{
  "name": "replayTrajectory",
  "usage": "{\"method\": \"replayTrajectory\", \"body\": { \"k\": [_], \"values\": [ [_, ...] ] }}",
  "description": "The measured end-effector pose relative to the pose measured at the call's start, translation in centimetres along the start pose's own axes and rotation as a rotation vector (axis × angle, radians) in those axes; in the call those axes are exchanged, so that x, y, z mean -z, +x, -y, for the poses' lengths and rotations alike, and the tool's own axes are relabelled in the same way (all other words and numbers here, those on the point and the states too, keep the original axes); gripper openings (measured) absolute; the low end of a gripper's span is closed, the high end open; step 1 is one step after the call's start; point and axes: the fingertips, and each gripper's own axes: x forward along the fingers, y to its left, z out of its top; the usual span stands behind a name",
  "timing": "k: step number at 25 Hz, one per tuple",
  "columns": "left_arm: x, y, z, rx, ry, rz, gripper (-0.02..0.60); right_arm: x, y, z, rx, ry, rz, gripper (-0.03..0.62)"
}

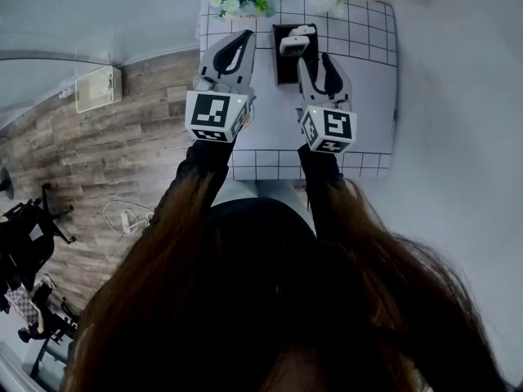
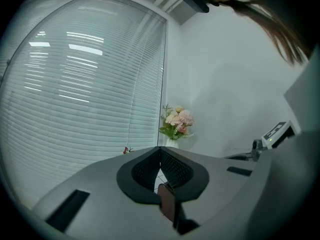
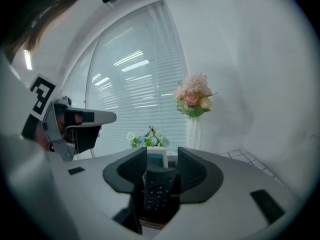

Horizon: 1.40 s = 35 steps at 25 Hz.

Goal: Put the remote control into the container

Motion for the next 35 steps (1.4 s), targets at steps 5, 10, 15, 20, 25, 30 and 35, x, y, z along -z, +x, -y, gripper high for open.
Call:
{"method": "replayTrajectory", "body": {
  "k": [5,10,15,20,25,30,35],
  "values": [
    [-1.0,-0.4,0.2,-0.003,0.007,0.016,0.009,-3.3,-0.8,0.5,0.007,-0.022,0.108,0.073],
    [-1.9,-1.0,0.1,-0.005,0.017,0.032,0.008,-5.2,-1.8,0.8,0.030,-0.041,0.157,0.018],
    [-3.0,-1.8,-0.2,-0.012,0.031,0.050,0.009,-7.0,-2.7,0.4,0.031,-0.052,0.189,0.018],
    [-4.3,-3.2,-0.3,-0.014,0.049,0.074,0.009,-9.2,-3.9,-0.3,0.031,-0.073,0.226,0.018],
    [-5.3,-5.3,-0.2,-0.020,0.067,0.093,0.009,-10.6,-5.9,-1.3,0.029,-0.098,0.251,0.017],
    [-6.5,-7.1,-0.1,-0.023,0.085,0.113,0.008,-11.8,-7.9,-1.9,0.026,-0.111,0.268,0.018],
    [-6.9,-8.9,-0.3,-0.021,0.103,0.113,0.008,-12.4,-9.2,-2.6,0.021,-0.112,0.265,0.017]
  ]
}}
